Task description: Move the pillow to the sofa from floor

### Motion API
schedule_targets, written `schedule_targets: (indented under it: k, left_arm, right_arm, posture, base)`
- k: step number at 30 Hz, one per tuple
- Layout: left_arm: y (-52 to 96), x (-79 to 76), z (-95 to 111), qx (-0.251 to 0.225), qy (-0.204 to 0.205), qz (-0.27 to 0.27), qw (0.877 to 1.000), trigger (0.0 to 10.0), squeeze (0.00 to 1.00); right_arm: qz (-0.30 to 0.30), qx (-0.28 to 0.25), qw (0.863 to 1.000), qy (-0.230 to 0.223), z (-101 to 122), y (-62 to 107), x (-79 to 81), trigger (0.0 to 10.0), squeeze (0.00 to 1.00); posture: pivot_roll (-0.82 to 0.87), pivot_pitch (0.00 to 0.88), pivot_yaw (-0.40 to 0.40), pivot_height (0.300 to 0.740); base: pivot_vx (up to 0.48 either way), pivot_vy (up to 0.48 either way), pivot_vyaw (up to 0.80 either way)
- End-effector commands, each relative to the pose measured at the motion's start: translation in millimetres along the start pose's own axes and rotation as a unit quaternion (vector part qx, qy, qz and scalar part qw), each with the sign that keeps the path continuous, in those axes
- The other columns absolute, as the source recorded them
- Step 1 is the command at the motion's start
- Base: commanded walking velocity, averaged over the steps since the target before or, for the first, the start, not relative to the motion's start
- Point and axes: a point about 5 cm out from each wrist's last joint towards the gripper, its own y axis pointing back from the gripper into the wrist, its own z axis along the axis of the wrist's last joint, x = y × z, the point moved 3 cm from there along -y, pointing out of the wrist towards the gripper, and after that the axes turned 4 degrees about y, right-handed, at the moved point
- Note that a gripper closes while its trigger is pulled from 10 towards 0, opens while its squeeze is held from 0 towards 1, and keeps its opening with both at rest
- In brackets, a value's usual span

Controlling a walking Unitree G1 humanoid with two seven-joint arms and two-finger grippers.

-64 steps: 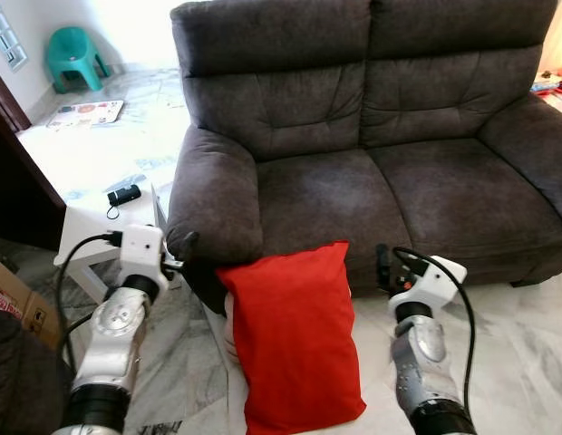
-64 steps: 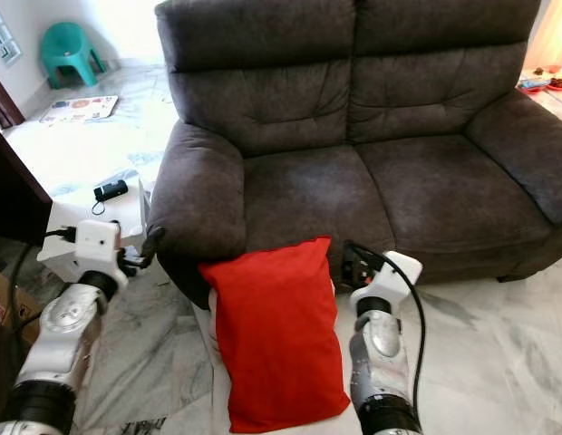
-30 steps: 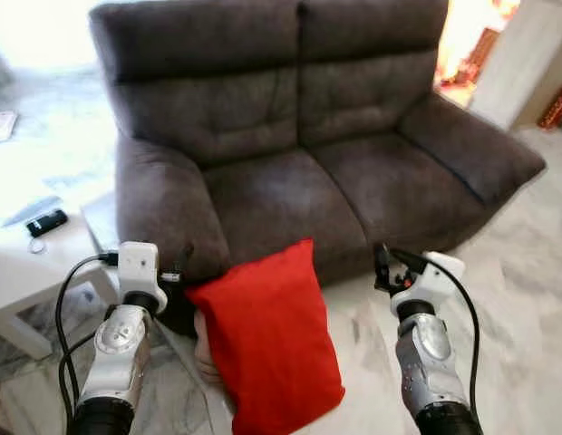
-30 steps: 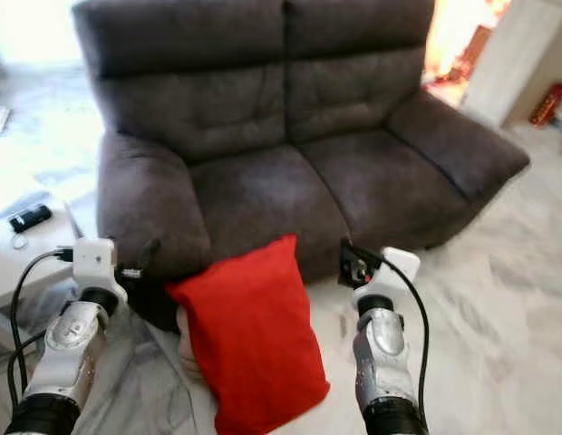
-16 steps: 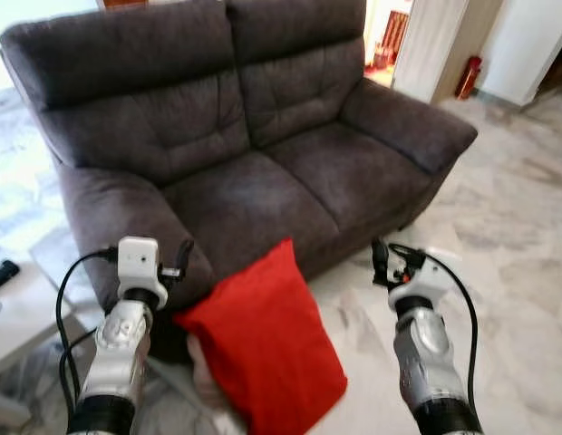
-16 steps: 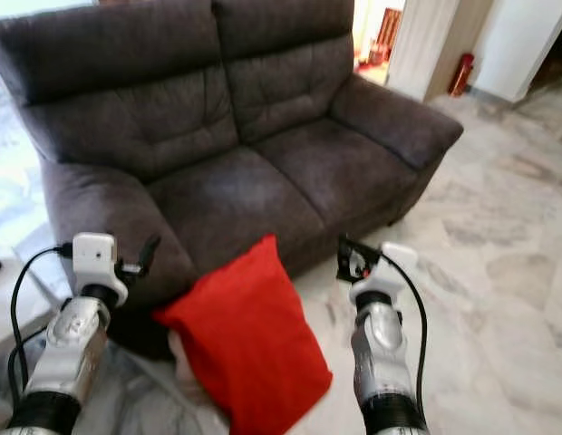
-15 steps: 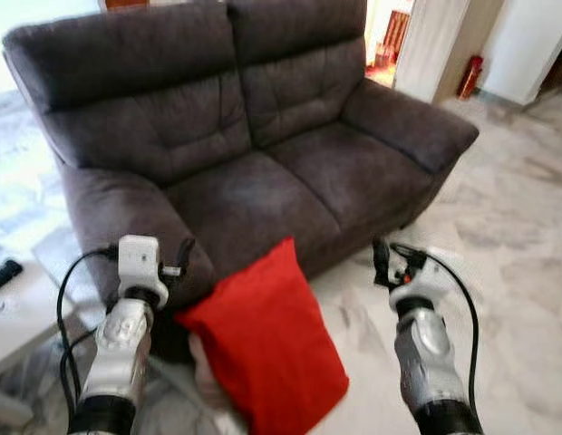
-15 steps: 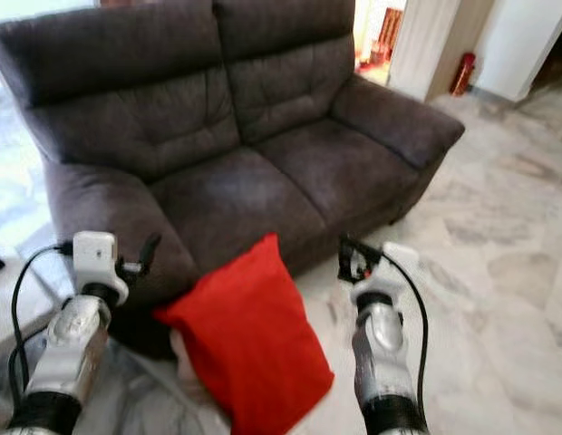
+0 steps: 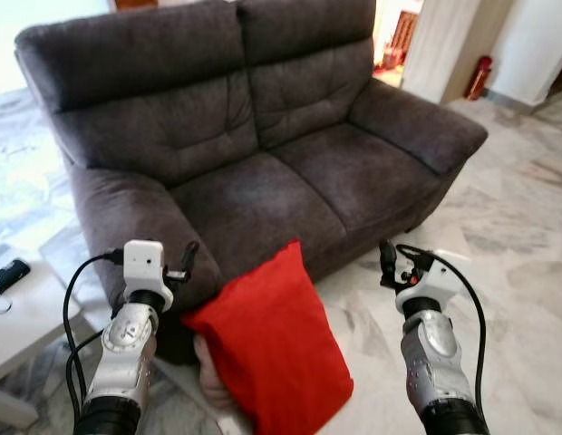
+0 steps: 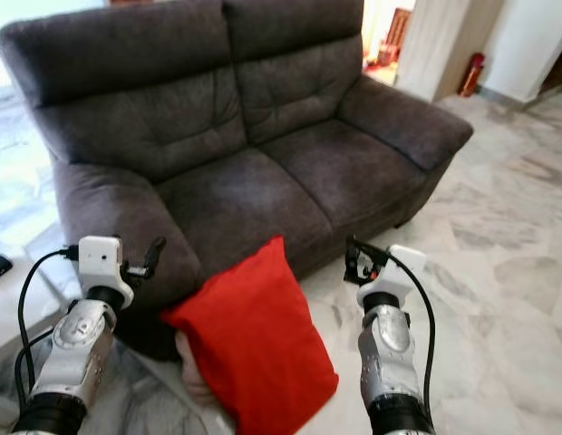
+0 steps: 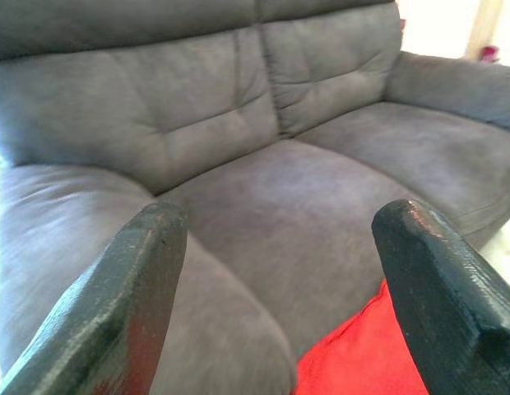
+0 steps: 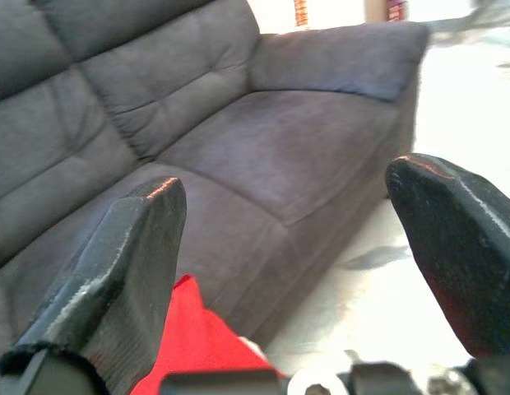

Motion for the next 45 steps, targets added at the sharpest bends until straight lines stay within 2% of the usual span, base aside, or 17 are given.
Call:
schedule_targets:
  k: [1,8,23,27,33,45]
  left_arm:
    - [-1.1,1.6,3.9,-0.006,-0.004,0.000,1.000,10.0,0.00]
    - [-2.2,2.6,5.1,-0.009,-0.005,0.002,1.000,10.0,0.00]
    - [-5.5,1.4,9.2,-0.015,-0.004,-0.002,1.000,10.0,0.00]
    - [-6.1,0.0,9.3,-0.015,-0.002,-0.003,1.000,10.0,0.00]
    - [-5.6,0.7,9.3,-0.016,-0.002,-0.001,1.000,10.0,0.00]
    - [-5.4,2.3,10.1,-0.018,-0.005,0.001,1.000,10.0,0.00]
  right_arm:
    - [0.008,-0.003,1.000,0.000,3.3,-2.8,6.1,10.0,0.00]
    - [0.010,-0.006,1.000,0.000,4.3,-3.9,8.4,10.0,0.00]
    - [0.012,-0.008,1.000,-0.007,4.5,-5.8,11.6,10.0,0.00]
    - [0.012,-0.006,1.000,-0.012,4.0,-5.6,11.9,10.0,0.00]
    - [0.015,-0.012,1.000,-0.011,5.7,-5.7,13.0,10.0,0.00]
    - [0.015,-0.012,1.000,-0.012,5.4,-6.1,14.2,10.0,0.00]
  posture:
    - [0.10,0.000,-0.021,0.740]
    - [0.10,0.000,-0.020,0.740]
    - [0.10,0.000,-0.017,0.740]
    - [0.11,0.000,-0.017,0.740]
    - [0.11,0.000,-0.020,0.740]
    - [0.11,0.000,-0.018,0.740]
  base:
    - [0.000,0.412,0.00]
    - [0.000,0.385,0.00]
    - [0.000,0.000,0.00]
    - [0.000,0.344,0.00]
    - [0.000,0.382,-0.61]
    - [0.000,0.313,0.00]
